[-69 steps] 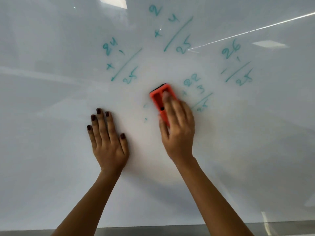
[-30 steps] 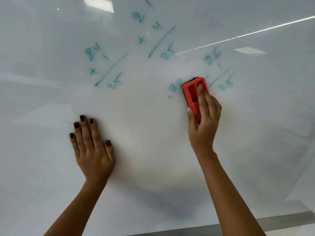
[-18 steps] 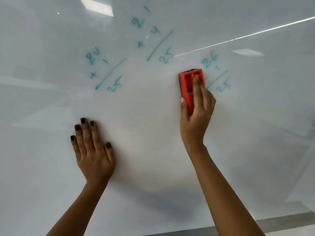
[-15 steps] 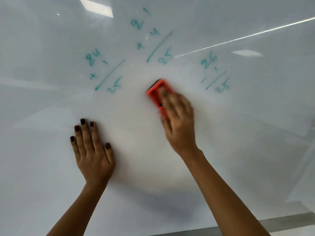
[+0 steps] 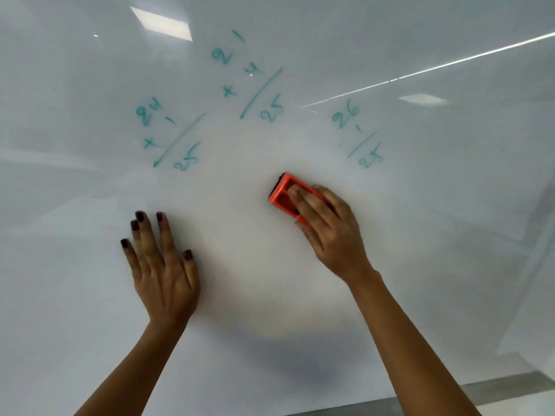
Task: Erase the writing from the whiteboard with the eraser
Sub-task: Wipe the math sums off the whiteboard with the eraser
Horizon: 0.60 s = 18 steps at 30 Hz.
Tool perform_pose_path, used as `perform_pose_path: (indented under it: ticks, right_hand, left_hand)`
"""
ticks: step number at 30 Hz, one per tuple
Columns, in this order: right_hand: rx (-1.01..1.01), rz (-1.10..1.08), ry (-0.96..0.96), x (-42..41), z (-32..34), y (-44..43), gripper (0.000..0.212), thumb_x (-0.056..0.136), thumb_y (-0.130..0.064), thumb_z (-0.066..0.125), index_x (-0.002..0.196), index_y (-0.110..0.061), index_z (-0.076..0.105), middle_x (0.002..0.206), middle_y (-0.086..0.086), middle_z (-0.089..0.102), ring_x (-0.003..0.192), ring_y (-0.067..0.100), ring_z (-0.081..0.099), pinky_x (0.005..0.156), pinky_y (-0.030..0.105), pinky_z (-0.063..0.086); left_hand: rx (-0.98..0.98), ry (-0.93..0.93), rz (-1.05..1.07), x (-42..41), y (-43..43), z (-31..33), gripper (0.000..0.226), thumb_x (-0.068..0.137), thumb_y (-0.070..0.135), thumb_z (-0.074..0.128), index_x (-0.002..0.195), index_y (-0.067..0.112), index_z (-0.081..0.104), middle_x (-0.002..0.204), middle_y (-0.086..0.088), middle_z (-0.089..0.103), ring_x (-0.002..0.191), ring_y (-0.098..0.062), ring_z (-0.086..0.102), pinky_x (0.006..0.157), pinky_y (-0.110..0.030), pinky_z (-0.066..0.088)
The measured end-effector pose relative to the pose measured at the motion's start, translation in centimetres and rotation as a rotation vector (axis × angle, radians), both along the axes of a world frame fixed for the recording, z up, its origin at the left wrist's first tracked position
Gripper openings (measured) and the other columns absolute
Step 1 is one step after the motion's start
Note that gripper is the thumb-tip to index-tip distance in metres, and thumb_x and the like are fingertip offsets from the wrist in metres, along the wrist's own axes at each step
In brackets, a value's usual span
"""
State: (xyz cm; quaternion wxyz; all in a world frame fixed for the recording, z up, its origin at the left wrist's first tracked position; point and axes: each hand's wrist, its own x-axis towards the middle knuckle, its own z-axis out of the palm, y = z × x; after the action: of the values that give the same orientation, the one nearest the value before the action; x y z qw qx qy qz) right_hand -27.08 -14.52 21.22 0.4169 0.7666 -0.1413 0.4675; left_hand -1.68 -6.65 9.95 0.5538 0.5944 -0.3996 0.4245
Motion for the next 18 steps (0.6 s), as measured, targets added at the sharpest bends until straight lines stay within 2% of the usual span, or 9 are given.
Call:
perform_pose_path:
  ticks: [2,6,7,8,9,12,13,15,18]
  right_hand:
    - [0.033,0.004,-0.201,-1.2,1.6,-1.1,0.042,0.101,-0.016,0.052,0.142,-0.007,0.047,0.146,0.005,0.049,0.128,0.029,0.048,0.115,0.033,0.031]
    - [0.290,0.087,-0.848,-1.4,4.8,-1.4,0.049,0.097,-0.009,0.060,0.143,-0.001,0.044,0.147,0.015,0.048,0.124,0.036,0.050,0.108,0.032,0.034]
    - [0.310,0.091,-0.915,-0.6,5.0,-1.1,0.049,0.097,-0.008,0.060,0.143,0.000,0.044,0.146,0.017,0.048,0.122,0.039,0.050,0.107,0.033,0.034]
    - [0.292,0.090,-0.890,0.1,4.8,-0.8,0.049,0.096,-0.008,0.060,0.142,0.000,0.045,0.145,0.018,0.049,0.121,0.040,0.051,0.107,0.037,0.035]
    - [0.248,0.080,-0.774,0.8,4.4,-0.4,0.048,0.096,-0.009,0.059,0.141,0.000,0.046,0.145,0.018,0.049,0.121,0.041,0.050,0.107,0.041,0.036]
    - [0.079,0.031,-0.235,0.3,3.3,0.0,0.043,0.101,-0.018,0.052,0.142,-0.005,0.048,0.147,0.008,0.050,0.124,0.034,0.049,0.110,0.040,0.037]
    - [0.051,0.012,-0.159,-0.5,4.1,-0.2,0.042,0.102,-0.019,0.051,0.142,-0.006,0.048,0.147,0.007,0.050,0.125,0.033,0.049,0.110,0.040,0.038]
    - [0.046,0.005,-0.267,-1.6,5.7,-1.0,0.042,0.099,-0.014,0.056,0.140,-0.002,0.049,0.145,0.012,0.052,0.124,0.037,0.051,0.110,0.043,0.039]
    - [0.251,0.106,-0.753,-1.5,8.6,-1.1,0.048,0.098,-0.010,0.059,0.142,0.001,0.045,0.146,0.017,0.049,0.123,0.039,0.050,0.110,0.041,0.037]
  left_hand:
    - [-0.001,-0.046,-0.009,-0.5,-0.5,1.3,0.062,0.101,0.023,0.028,0.158,0.007,0.008,0.162,-0.023,0.011,0.154,-0.024,-0.001,0.126,-0.044,0.001]
    - [-0.004,-0.045,0.014,-0.6,-1.1,2.8,0.062,0.102,0.025,0.027,0.159,0.007,0.008,0.164,-0.020,0.009,0.154,-0.022,-0.002,0.126,-0.042,0.000]
    - [-0.004,-0.050,0.025,-0.5,-1.1,2.8,0.062,0.103,0.025,0.027,0.159,0.007,0.008,0.164,-0.018,0.008,0.154,-0.022,-0.002,0.126,-0.042,0.001]
    - [-0.003,-0.052,0.033,-0.6,-1.1,2.7,0.061,0.103,0.025,0.026,0.159,0.007,0.009,0.164,-0.017,0.008,0.154,-0.022,-0.001,0.126,-0.042,0.001]
    - [-0.005,-0.056,0.036,-0.5,-1.1,2.7,0.061,0.103,0.026,0.026,0.159,0.006,0.009,0.164,-0.016,0.007,0.154,-0.022,-0.001,0.126,-0.041,0.002]
    - [-0.001,-0.056,0.046,-0.8,-1.1,2.7,0.060,0.103,0.027,0.024,0.158,0.005,0.012,0.164,-0.010,0.004,0.155,-0.022,0.000,0.126,-0.042,0.003]
    - [0.000,-0.056,0.049,-0.9,-1.1,2.7,0.060,0.103,0.027,0.024,0.158,0.005,0.013,0.165,-0.009,0.003,0.155,-0.022,0.000,0.126,-0.042,0.003]
    - [0.002,-0.056,0.054,-0.9,-1.1,2.7,0.060,0.104,0.026,0.023,0.158,0.005,0.013,0.165,-0.009,0.004,0.155,-0.021,0.000,0.126,-0.041,0.002]
    - [0.002,-0.047,0.049,-0.9,-1.0,2.6,0.060,0.104,0.027,0.023,0.159,0.006,0.010,0.165,-0.010,0.008,0.155,-0.022,0.000,0.126,-0.041,0.002]
